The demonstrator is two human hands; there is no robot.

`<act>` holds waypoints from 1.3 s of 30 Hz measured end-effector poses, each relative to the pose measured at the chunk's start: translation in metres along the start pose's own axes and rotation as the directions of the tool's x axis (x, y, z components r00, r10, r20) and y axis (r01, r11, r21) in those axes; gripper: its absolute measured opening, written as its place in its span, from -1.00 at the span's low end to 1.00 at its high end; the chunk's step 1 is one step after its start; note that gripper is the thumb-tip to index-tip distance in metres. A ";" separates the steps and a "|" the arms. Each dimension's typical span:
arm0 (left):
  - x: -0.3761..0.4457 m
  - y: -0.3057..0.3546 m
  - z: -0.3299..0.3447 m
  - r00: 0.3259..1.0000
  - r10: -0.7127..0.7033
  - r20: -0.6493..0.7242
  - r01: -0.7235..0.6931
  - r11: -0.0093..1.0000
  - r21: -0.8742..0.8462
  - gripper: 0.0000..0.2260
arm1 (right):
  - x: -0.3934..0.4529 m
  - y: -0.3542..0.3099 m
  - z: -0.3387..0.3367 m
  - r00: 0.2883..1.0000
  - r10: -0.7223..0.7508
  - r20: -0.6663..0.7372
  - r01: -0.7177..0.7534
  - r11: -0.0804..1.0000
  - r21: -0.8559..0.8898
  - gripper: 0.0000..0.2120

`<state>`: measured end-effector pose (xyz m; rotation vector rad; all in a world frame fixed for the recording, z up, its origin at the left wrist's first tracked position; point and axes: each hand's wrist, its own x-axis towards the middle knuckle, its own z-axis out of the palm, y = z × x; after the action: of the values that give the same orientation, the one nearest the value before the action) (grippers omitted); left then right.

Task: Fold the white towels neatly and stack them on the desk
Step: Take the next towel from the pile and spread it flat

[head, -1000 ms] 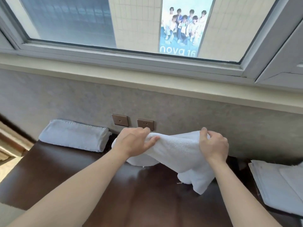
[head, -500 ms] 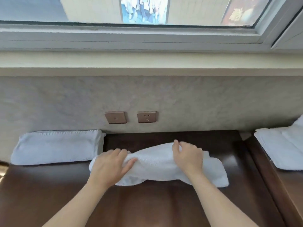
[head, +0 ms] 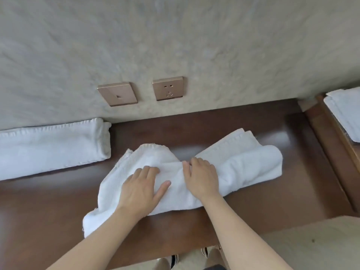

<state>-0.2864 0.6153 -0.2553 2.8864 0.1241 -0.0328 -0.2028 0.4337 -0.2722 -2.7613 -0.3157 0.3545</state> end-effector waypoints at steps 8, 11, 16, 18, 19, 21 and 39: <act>0.069 0.107 0.014 0.988 0.148 0.035 -0.141 0.977 -0.158 -0.53 | -0.017 0.071 -0.041 0.928 0.146 -0.343 -0.106 0.986 0.132 -0.67; 0.096 0.140 0.027 0.953 0.146 0.264 -0.065 0.953 -0.295 -0.48 | -0.020 0.114 -0.053 0.908 0.324 -0.267 -0.286 0.943 0.172 -0.62; 0.139 0.181 0.060 0.911 0.064 0.407 0.124 0.899 -0.420 -0.52 | -0.016 0.170 -0.067 0.898 0.420 -0.132 -0.410 0.907 0.096 -0.56; 0.154 0.192 0.072 0.915 -0.026 0.403 0.194 0.904 -0.380 -0.50 | -0.013 0.184 -0.070 0.882 0.450 -0.138 -0.443 0.893 0.079 -0.57; 0.161 0.197 0.078 0.919 -0.072 0.389 0.220 0.910 -0.351 -0.49 | -0.010 0.189 -0.071 0.874 0.468 -0.134 -0.461 0.884 0.079 -0.56; 0.174 0.207 0.087 0.930 -0.135 0.342 0.247 0.917 -0.312 -0.46 | -0.006 0.199 -0.072 0.867 0.486 -0.114 -0.480 0.874 0.074 -0.54; 0.216 0.255 0.091 0.944 -0.175 0.279 0.262 0.914 -0.311 -0.59 | -0.003 0.234 -0.095 0.819 0.561 0.122 -0.504 0.601 0.620 -0.36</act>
<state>-0.0496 0.3638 -0.2865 2.4790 0.3701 -0.3722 -0.1385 0.1897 -0.2686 -2.1098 0.5929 0.3901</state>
